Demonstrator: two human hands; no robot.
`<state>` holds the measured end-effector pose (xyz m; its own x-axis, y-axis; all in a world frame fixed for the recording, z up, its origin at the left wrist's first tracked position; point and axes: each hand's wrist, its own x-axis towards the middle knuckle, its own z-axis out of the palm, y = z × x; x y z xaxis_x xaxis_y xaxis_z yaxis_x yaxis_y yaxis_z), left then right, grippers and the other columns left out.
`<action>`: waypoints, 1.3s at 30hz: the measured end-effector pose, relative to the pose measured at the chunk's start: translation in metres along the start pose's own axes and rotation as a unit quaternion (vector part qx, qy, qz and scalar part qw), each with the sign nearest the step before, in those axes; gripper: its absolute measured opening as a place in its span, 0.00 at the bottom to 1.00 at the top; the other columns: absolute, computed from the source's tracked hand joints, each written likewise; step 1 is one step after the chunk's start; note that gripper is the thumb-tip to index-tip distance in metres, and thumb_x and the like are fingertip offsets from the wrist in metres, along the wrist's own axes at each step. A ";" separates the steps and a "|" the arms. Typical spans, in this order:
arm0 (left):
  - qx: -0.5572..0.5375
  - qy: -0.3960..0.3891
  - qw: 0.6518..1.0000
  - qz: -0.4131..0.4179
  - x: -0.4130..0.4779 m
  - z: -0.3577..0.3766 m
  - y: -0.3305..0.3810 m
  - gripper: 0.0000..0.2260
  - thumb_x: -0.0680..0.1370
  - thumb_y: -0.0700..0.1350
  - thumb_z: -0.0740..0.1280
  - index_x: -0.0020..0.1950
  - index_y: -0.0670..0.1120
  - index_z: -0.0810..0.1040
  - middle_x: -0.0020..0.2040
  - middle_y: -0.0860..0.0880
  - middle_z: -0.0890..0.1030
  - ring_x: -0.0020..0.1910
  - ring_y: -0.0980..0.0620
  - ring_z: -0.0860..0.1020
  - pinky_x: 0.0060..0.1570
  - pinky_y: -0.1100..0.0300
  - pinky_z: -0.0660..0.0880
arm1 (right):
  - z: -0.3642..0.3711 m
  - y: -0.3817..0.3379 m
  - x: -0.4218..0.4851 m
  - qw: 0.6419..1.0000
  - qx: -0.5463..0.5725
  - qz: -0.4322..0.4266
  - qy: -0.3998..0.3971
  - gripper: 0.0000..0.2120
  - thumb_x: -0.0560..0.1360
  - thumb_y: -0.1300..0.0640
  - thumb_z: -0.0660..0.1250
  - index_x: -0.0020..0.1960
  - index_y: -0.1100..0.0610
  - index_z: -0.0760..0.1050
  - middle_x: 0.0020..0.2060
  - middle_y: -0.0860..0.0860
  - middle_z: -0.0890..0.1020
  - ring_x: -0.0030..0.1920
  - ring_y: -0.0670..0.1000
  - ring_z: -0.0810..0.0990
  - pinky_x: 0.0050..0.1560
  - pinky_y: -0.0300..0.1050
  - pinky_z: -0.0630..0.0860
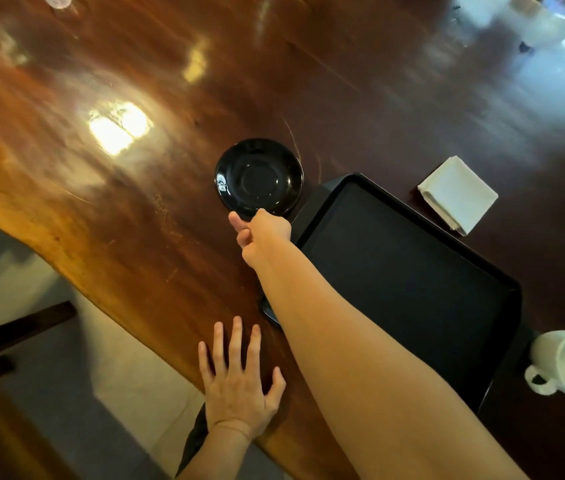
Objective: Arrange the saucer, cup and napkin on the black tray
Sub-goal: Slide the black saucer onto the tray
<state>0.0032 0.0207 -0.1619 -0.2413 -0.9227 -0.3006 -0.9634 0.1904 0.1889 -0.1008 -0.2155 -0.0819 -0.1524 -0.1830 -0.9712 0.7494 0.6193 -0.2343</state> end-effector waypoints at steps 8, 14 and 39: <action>-0.007 0.018 1.000 -0.002 0.000 0.000 0.002 0.35 0.70 0.63 0.63 0.74 0.50 0.68 0.76 0.40 0.71 0.76 0.35 0.63 0.77 0.39 0.45 | -0.018 -0.003 0.002 0.998 -0.001 -0.036 -0.058 0.13 0.83 0.62 0.59 0.67 0.55 0.71 0.49 0.62 0.84 0.18 0.42 0.70 0.17 0.33 0.63; -0.002 0.011 1.000 -0.002 -0.001 0.001 0.001 0.34 0.71 0.64 0.61 0.74 0.49 0.68 0.77 0.40 0.69 0.77 0.35 0.62 0.75 0.35 0.51 | -0.056 -0.003 -0.011 0.986 0.048 -0.072 -0.140 0.12 0.83 0.61 0.59 0.66 0.58 0.72 0.65 0.65 0.79 0.20 0.42 0.70 0.17 0.33 0.63; 0.014 -0.003 0.989 -0.146 0.011 0.005 0.052 0.34 0.78 0.64 0.58 0.79 0.47 0.63 0.83 0.40 0.57 0.82 0.34 0.47 0.77 0.32 0.41 | -0.238 0.000 -0.012 0.981 0.139 -0.111 -0.075 0.16 0.84 0.62 0.57 0.71 0.57 0.67 0.54 0.65 0.83 0.20 0.42 0.69 0.17 0.32 0.62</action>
<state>-0.0502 0.0217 -0.1603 0.0473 -0.9374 -0.3450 -0.9948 -0.0752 0.0679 -0.2520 -0.0315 -0.0803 -0.2505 -0.4132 -0.8755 0.8587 0.3229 -0.3980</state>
